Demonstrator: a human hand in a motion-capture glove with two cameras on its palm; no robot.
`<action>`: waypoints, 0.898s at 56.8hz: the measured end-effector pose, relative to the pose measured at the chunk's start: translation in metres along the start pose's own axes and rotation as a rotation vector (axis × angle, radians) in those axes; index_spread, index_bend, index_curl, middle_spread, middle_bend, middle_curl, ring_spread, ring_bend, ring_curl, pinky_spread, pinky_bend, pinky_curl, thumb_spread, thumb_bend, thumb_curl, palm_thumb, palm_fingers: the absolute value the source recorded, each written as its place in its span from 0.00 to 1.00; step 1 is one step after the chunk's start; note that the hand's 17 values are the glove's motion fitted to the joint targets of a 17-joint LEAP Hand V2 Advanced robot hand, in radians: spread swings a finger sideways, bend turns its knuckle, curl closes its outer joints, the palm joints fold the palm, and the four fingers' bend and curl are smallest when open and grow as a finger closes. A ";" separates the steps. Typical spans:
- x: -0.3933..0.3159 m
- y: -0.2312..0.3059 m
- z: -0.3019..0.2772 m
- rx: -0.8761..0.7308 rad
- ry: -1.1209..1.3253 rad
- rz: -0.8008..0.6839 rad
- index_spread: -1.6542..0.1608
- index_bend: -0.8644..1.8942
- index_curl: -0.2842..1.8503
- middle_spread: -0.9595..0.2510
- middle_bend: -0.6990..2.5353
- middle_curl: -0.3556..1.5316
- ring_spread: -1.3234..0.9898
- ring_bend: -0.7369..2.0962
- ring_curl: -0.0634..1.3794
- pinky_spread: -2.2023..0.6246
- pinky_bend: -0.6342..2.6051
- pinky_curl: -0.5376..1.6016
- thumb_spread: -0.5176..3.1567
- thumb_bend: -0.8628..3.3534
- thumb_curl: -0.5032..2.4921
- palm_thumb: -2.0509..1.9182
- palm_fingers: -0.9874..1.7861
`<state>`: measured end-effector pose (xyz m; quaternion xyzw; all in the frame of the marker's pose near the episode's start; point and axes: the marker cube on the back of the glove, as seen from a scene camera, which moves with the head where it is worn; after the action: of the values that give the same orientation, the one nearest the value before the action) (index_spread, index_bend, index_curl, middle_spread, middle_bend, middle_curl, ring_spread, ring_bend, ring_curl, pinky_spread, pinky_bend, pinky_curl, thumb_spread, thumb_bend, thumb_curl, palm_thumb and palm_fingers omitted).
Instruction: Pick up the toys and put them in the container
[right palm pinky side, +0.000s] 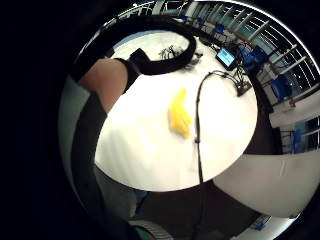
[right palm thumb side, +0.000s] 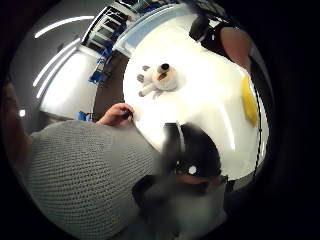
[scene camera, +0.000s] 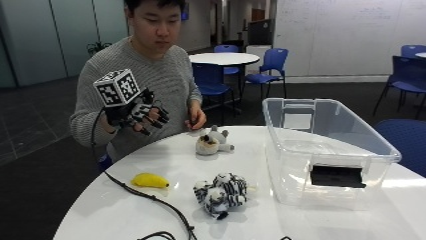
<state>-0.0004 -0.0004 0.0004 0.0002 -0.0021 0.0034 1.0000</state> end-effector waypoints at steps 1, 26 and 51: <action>0.000 0.000 0.000 -0.001 0.000 0.001 0.83 0.38 0.14 0.70 0.28 0.20 0.52 0.39 0.07 0.78 0.34 0.29 0.26 0.23 0.17 0.54 0.58; 0.010 -0.002 -0.001 -0.015 0.015 0.029 0.70 0.38 0.22 0.55 0.28 0.28 0.42 0.44 0.15 0.77 0.38 0.37 0.52 0.23 0.23 0.54 0.54; 0.089 -0.098 -0.034 -0.001 0.179 0.272 0.69 0.37 0.24 0.54 0.28 0.32 0.41 0.47 0.17 0.77 0.41 0.39 0.54 0.22 0.25 0.53 0.51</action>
<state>0.0894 -0.0973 -0.0334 -0.0009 0.0870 0.1390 0.9865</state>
